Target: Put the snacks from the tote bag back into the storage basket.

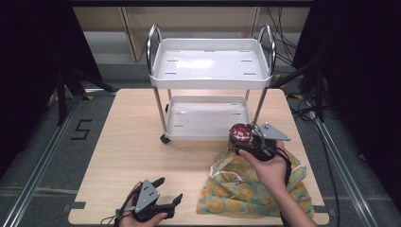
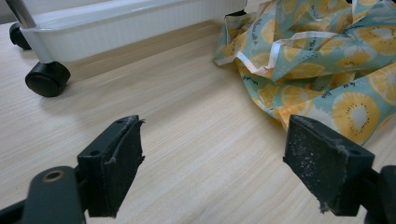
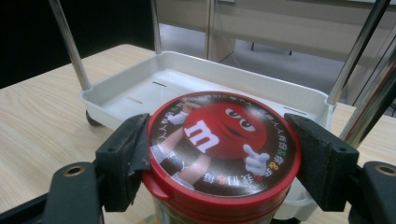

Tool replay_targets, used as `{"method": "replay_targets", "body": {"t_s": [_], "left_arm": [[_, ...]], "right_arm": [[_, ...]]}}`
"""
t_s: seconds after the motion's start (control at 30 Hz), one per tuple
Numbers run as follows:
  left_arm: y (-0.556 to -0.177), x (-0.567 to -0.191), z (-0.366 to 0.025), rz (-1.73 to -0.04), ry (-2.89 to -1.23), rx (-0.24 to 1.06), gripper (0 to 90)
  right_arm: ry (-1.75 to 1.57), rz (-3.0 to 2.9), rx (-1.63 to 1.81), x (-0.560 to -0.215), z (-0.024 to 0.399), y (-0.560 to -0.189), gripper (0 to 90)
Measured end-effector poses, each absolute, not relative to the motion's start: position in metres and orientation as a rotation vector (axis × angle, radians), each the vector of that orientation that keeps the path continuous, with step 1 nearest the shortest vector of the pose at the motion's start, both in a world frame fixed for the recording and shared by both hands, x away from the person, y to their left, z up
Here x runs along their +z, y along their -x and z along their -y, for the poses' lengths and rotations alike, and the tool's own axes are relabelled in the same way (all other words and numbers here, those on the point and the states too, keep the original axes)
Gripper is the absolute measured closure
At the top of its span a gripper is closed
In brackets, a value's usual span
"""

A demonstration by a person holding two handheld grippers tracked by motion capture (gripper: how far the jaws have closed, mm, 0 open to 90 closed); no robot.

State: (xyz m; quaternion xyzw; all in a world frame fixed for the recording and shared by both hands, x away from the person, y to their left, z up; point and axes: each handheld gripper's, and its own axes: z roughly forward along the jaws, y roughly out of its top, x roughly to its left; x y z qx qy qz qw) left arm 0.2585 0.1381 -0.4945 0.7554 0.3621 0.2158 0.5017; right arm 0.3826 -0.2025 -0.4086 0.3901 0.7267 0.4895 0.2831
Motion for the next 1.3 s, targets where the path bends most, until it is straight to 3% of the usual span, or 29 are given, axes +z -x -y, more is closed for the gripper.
{"method": "replay_targets", "body": {"t_s": [1.3], "left_arm": [[-0.260, -0.495, -0.140, -0.878, -1.802, 0.527, 18.5]], "right_arm": [[-1.078, -1.943, 1.318, -0.406, 0.194, -0.394, 26.8]]}}
